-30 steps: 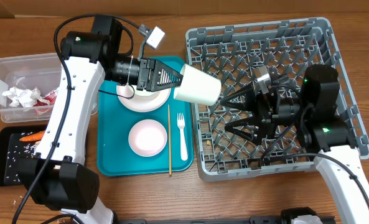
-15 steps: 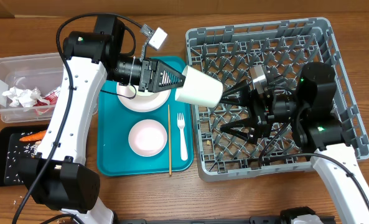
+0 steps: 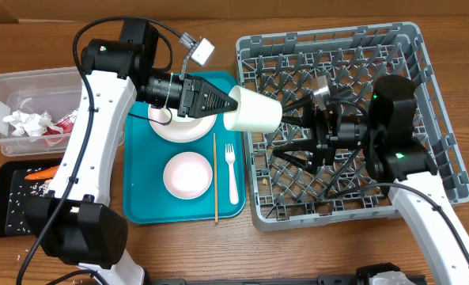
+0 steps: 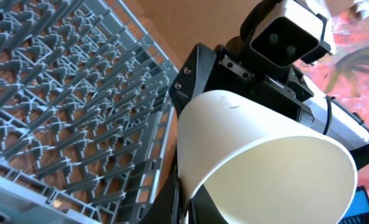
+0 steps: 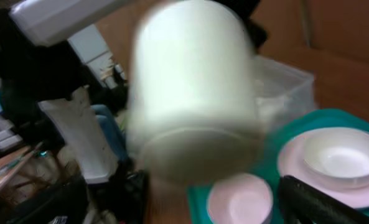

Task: Sort waste into correct bins and load items into the dishwasher
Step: 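Bring the right gripper up to the cup held by the left gripper, then grasp the cup with the right gripper and release the left gripper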

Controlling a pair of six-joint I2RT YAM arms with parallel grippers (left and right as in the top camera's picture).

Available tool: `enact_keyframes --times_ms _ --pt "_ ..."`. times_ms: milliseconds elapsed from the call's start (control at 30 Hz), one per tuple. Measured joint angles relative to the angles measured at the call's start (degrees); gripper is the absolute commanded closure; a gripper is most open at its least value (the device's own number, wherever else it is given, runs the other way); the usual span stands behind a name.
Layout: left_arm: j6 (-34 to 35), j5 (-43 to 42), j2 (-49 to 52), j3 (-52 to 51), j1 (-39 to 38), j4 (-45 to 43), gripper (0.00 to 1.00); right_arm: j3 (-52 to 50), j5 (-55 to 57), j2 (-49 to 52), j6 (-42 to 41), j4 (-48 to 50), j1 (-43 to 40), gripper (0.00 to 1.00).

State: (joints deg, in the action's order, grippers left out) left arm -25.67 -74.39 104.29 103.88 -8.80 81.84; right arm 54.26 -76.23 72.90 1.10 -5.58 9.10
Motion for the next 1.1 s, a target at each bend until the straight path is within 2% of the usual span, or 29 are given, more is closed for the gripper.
enact_keyframes --times_ms 167,433,567,933,1100 --pt "0.2 -2.14 0.0 -0.02 -0.59 0.9 0.96 0.11 2.23 2.08 -0.02 0.85 0.87 0.0" --pt "0.26 -1.86 0.0 -0.02 2.58 3.3 0.96 0.11 1.68 2.19 -0.09 3.82 1.07 0.02" --pt "0.26 -1.07 0.0 -0.02 1.75 3.58 0.96 0.11 -1.42 2.23 -0.24 8.61 1.11 0.0" --pt "0.2 -3.3 0.0 -0.02 -1.36 3.5 0.96 0.11 -1.31 2.29 -1.36 9.11 1.81 0.0" --pt "0.2 -2.12 0.0 -0.02 -1.42 3.98 0.96 0.11 -1.97 2.34 -3.08 13.05 1.81 0.0"
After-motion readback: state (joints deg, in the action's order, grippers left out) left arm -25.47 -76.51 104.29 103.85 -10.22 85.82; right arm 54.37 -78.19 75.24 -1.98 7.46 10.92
